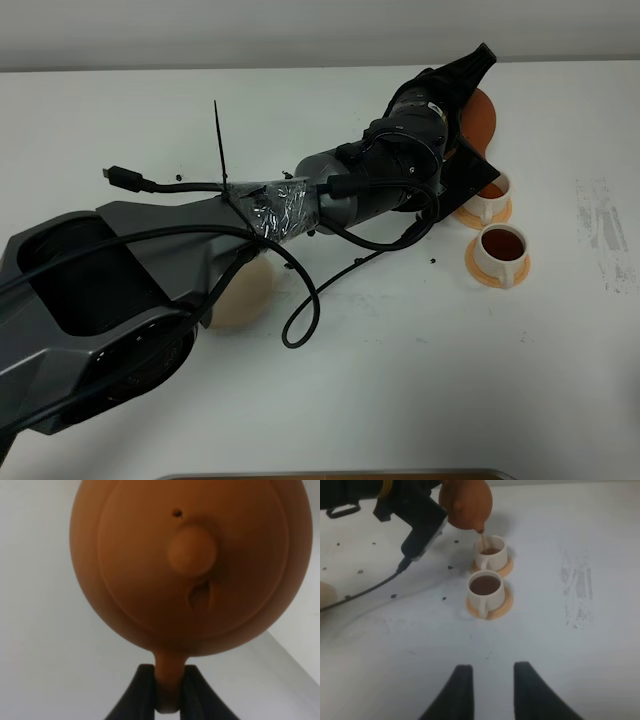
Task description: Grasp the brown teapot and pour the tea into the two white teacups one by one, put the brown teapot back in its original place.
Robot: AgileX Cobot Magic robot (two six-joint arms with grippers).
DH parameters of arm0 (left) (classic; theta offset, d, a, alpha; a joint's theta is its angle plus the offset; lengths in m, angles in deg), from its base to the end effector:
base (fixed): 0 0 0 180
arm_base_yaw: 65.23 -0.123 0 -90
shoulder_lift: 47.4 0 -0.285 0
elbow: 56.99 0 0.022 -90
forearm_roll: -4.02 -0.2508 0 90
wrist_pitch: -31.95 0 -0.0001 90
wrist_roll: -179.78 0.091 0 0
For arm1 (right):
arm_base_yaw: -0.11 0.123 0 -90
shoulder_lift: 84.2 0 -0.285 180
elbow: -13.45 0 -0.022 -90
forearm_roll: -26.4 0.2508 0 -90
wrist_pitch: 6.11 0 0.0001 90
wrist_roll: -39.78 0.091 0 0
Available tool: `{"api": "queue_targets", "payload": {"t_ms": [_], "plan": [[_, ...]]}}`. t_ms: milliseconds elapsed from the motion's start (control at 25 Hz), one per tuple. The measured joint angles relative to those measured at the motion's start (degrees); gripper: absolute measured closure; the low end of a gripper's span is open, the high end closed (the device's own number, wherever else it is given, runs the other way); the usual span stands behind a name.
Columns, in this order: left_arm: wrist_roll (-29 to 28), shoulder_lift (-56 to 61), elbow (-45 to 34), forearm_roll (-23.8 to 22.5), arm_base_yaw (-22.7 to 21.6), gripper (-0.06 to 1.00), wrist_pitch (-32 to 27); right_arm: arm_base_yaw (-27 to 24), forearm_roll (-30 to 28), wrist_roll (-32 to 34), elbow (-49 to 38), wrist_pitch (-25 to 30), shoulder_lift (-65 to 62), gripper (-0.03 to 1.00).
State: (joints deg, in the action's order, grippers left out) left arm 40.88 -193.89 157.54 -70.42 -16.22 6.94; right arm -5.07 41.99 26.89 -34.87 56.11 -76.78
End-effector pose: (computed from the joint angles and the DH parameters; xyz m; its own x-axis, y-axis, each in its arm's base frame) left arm 0.3895 -0.3916 0.1665 0.5463 0.6432 0.5366 0.1057 -0.6884 0.7176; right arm -0.0071 0.0224 0.2789 -0.4393 -0.0533 -0.8968 -0.1659 0.9859 0.0226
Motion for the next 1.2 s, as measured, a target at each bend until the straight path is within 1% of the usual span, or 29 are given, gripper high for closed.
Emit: {"api": "queue_targets", "payload": {"t_ms": [640, 1000, 1200], "plan": [[-0.05, -0.30, 1.66, -2.74, 0.00, 0.82, 0.80, 0.00, 0.00, 0.00, 0.00, 0.00, 0.00, 0.74], [0.14, -0.69, 1.66, -3.02, 0.00, 0.82, 0.80, 0.00, 0.00, 0.00, 0.00, 0.00, 0.00, 0.74], [0.27, -0.69, 1.66, -5.03, 0.00, 0.82, 0.80, 0.00, 0.00, 0.00, 0.00, 0.00, 0.00, 0.74]]}}
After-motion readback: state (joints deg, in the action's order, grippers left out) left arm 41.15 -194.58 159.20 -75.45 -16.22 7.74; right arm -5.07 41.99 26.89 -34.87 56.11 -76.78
